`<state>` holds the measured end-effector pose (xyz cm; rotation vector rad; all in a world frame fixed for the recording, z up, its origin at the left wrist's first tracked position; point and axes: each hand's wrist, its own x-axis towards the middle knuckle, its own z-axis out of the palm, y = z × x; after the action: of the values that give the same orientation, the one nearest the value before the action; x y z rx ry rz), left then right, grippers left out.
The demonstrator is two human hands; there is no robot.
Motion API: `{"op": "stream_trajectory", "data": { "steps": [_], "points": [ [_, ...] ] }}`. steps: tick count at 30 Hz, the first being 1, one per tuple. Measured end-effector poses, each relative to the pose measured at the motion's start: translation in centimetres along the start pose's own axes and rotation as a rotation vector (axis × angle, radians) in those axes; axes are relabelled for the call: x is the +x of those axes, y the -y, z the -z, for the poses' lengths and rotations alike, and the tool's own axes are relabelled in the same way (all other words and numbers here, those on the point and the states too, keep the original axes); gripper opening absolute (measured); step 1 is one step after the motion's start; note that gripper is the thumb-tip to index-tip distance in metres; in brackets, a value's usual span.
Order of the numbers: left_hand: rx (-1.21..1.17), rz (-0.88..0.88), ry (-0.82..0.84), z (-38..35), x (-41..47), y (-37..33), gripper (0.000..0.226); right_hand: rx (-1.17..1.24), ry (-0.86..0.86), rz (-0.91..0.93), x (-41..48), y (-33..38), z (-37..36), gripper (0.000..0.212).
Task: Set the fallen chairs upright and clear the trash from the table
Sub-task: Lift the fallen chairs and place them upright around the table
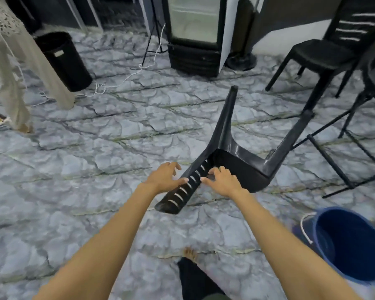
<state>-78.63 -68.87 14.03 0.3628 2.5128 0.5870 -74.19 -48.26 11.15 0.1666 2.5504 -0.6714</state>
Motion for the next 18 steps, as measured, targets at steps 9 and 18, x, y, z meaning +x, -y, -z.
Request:
{"op": "stream_trajectory", "data": {
  "steps": [9, 18],
  "points": [
    [0.112, -0.25, 0.142, 5.0, 9.6, 0.4, 0.051, 0.153, -0.136, -0.229, 5.9, 2.1, 0.7, 0.061],
    [0.266, -0.553, 0.375, 5.6, 16.3, 1.2, 0.053, 0.451, -0.317, -0.522, 6.0, 4.9, -3.1, 0.059]
  ]
}}
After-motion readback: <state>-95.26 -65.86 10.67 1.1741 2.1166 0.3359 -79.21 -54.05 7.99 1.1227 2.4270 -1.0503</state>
